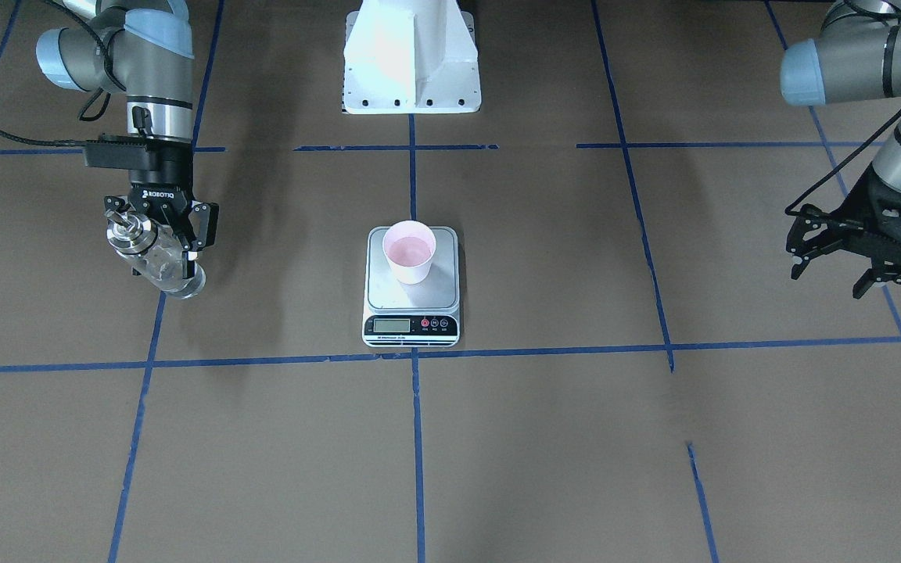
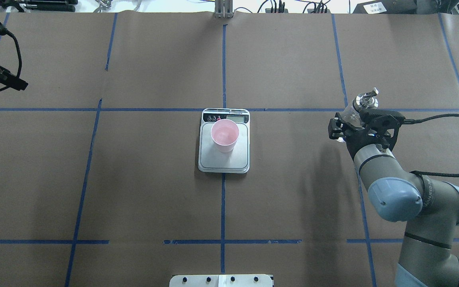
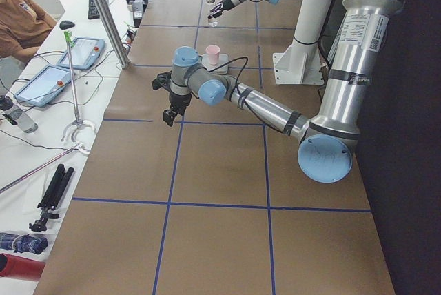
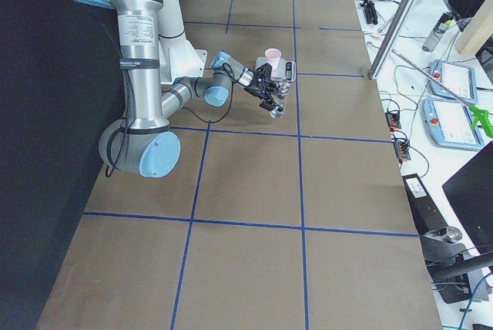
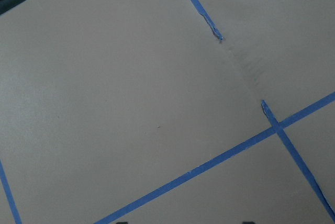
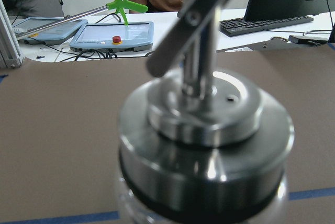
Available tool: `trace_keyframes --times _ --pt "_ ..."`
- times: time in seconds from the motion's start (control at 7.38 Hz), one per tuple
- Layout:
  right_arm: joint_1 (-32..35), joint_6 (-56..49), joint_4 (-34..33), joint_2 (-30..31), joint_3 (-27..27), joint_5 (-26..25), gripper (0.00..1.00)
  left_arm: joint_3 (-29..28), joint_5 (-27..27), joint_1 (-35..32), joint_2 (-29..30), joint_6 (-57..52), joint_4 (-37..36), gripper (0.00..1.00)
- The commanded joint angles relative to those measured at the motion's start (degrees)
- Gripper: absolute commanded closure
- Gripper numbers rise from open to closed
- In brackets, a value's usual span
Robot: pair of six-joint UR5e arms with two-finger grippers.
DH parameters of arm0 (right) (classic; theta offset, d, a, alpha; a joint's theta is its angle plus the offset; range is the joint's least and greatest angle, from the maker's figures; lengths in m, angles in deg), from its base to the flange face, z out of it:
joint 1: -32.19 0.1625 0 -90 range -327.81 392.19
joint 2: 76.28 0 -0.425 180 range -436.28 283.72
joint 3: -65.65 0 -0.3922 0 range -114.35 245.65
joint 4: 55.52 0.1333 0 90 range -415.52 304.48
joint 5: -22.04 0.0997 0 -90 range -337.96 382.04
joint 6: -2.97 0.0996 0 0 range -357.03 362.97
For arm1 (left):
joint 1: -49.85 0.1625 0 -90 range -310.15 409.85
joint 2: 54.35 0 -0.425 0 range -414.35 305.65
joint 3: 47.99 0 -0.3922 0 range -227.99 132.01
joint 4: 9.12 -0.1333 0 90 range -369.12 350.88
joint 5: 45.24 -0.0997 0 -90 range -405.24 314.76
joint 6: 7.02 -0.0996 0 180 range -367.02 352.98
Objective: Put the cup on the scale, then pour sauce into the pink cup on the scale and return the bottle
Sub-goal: 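Carry the upright dispenser back toward its original spot with the right gripper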
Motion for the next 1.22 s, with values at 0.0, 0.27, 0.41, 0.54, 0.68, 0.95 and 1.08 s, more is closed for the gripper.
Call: trace_keyframes --times 0.0,0.27,0.41,0.54,0.68,0.95,1.08 --pt "-0.5 0.0 0.2 0.4 -0.8 -0.1 1.00 -0.1 0.0 0.1 0.1 0.0 0.0 0.22" --pt "-0.5 0.6 0.7 0.5 -2.3 0.0 1.00 -0.1 0.0 0.1 0.1 0.0 0.0 0.22" --pt "-0.5 0.7 4.7 2.2 -3.3 0.1 1.00 -0.1 0.0 0.1 0.1 0.0 -0.1 0.22" --pt "-0.6 0.6 10.6 2.9 -5.8 0.1 1.00 -0.1 0.0 0.1 0.1 0.0 -0.1 0.22" --pt "-0.6 0.6 11.9 2.8 -7.3 0.1 1.00 0.0 0.0 0.1 0.1 0.0 -0.1 0.22" --pt "-0.8 0.5 11.9 2.8 -7.4 0.0 1.00 0.1 0.0 0.0 0.1 0.0 -0.1 0.22" --pt "-0.8 0.4 11.9 2.8 -7.4 0.0 1.00 0.2 0.0 0.0 0.1 0.0 -0.1 0.22"
